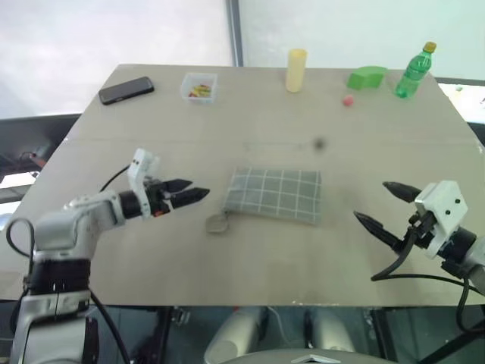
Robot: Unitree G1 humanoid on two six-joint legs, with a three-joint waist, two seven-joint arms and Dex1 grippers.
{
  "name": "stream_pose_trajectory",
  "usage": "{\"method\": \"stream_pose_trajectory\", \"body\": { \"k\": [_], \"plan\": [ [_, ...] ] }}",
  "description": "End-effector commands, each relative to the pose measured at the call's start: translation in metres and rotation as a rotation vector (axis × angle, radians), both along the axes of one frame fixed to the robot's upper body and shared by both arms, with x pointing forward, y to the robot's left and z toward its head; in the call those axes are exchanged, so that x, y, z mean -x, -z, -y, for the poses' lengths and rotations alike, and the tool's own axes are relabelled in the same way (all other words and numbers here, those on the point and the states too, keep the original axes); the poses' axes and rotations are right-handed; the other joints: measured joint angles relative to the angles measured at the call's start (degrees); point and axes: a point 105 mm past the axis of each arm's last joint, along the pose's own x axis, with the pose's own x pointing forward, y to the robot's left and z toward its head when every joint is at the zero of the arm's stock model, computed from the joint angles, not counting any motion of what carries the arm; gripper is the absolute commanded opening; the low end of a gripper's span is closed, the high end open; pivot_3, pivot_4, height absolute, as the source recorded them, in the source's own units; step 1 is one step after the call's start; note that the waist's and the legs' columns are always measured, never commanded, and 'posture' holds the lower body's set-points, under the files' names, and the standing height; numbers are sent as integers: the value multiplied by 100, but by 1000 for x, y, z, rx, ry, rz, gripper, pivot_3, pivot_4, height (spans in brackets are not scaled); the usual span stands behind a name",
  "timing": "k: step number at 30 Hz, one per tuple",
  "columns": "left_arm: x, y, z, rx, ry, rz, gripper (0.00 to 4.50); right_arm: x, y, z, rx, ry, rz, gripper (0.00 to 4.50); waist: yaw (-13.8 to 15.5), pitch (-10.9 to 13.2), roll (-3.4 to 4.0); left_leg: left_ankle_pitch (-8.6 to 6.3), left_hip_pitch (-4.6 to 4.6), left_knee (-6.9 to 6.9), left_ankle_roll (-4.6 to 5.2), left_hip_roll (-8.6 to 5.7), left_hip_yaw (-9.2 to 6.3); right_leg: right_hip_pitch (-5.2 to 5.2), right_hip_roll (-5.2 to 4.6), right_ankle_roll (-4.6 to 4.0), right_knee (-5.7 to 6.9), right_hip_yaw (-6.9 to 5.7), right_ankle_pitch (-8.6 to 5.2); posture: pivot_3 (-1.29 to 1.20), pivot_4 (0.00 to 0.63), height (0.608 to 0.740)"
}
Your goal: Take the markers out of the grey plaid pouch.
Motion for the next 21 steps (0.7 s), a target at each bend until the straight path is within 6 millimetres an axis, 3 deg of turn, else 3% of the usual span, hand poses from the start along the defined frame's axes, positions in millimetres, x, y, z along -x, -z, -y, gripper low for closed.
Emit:
{"method": "stream_pose_trajectory", "body": {
  "k": [1, 3, 6, 12, 14, 21],
  "plan": [
    [-7, -14, 12, 44, 62, -59, 4465, 4, -14, -15, -18, -45, 50, 4500, -14, 0, 0, 0, 0, 0, -1, 0, 1, -1, 1, 0, 0, 2, 1, 0, 150, 740],
    [-16, -21, 16, -31, 106, 42, 4465, 10, -17, -23, -12, -84, 55, 4500, -27, 0, 1, -2, 1, 0, -7, 2, 6, -3, 0, -23, -2, 8, 15, 0, 150, 740],
    [-27, -31, 21, -227, 193, 405, 4465, 20, -18, -31, -10, -130, 43, 4500, -39, 0, 0, -10, 1, 0, -28, 22, 25, -6, -2, -27, -11, 23, 17, 0, 150, 740],
    [-34, -17, 5, -787, 319, 999, 4465, 38, -15, -41, -2, -201, 22, 4500, -9, 0, 0, -15, -9, -5, -51, 51, 30, -4, 4, -45, -59, 19, 27, 0, 150, 740],
    [-32, -9, 5, -889, 408, 1123, 4465, 43, -15, -45, -29, -229, 20, 4500, 4, 0, 0, -21, -11, -5, -42, 52, 35, -4, 3, -47, -64, 21, 29, 0, 150, 740],
    [-26, -2, 28, -932, 602, 1384, 4465, 58, -9, -54, -33, -330, 53, 4500, 55, -1, -5, -34, -12, 8, -19, 50, 32, 5, 19, -34, -66, 16, 37, 0, 150, 740]
  ]
}}
